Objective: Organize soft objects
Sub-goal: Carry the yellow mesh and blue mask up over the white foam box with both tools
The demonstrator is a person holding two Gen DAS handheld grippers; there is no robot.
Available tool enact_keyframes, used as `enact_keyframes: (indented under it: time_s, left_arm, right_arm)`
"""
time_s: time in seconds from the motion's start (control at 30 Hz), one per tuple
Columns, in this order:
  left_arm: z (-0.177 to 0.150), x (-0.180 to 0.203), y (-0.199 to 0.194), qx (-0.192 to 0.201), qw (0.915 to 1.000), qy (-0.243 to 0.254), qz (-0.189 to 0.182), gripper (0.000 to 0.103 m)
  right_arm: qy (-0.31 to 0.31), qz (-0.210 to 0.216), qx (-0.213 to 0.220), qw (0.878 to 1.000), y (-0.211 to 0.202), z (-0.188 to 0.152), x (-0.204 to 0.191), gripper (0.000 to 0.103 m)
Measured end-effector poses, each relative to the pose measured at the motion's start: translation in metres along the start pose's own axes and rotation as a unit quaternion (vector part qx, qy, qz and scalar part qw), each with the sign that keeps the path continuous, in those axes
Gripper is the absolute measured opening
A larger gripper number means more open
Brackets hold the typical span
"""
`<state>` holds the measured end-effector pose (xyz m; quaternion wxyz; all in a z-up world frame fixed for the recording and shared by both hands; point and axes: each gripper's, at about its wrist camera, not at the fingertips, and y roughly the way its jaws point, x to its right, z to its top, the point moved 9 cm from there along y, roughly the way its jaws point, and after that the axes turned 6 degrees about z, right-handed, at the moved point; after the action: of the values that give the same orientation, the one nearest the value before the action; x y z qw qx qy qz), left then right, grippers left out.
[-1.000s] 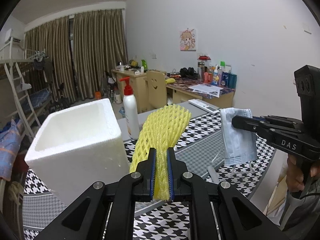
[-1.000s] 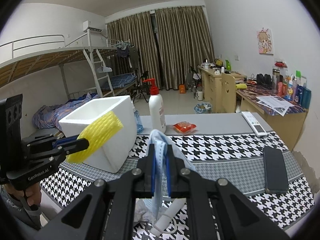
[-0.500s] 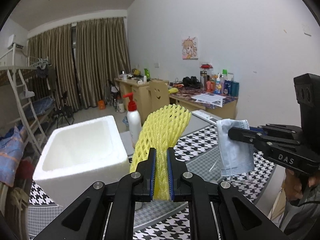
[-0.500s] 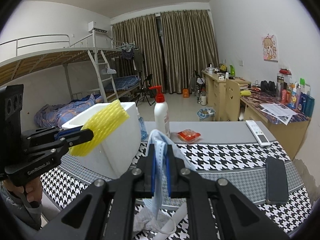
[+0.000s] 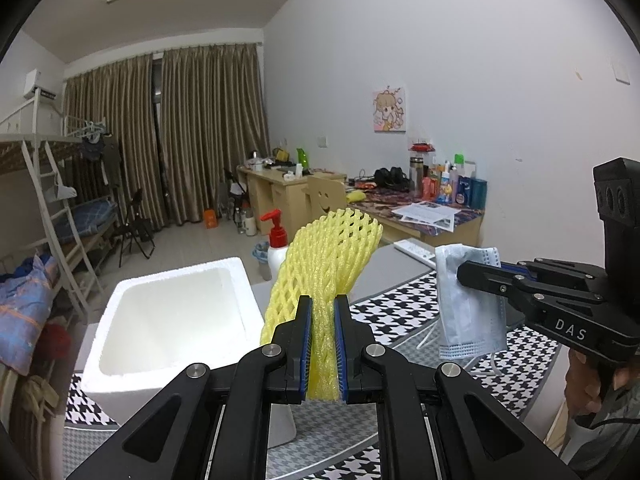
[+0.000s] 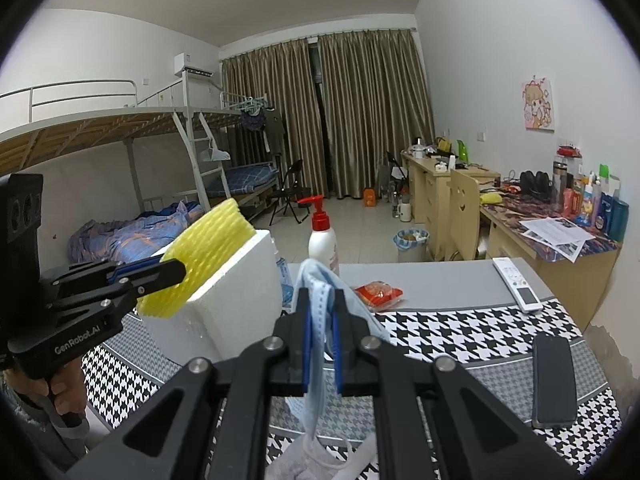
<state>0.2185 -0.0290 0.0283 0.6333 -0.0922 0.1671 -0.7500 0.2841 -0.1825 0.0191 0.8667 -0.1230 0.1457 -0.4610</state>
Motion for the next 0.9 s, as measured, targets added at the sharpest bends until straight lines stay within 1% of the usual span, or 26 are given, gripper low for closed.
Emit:
enact_keyframes:
  time_s: [0.17,0.47,0.73,0.9]
  left_arm:
    - [0.005,-0.003,0.005,-0.001,1.0,-0.006,0.005,0.011]
    - [0.02,-0.017,0.005,0.02,0.9992,-0.022,0.026,0.011]
    - [0.032,-0.027,0.005,0.029,0.9986,-0.029,0.034,0.011]
    - [0.034,-0.034,0.011,0.026,0.9983,-0.034,0.04,0.011]
  right_arm:
    - [-0.004,0.004,0.005,1.0,0.003,0.009,-0.005,0.012]
    - [-0.01,0.014,0.021,1.0,0.009,0.031,-0.013,0.012]
    - [-0.022,0.016,0.021,0.999,0.019,0.04,-0.02,0.012]
    - [-0.023,0.018,0.021,0.999,0.024,0.043,-0.025,0.012]
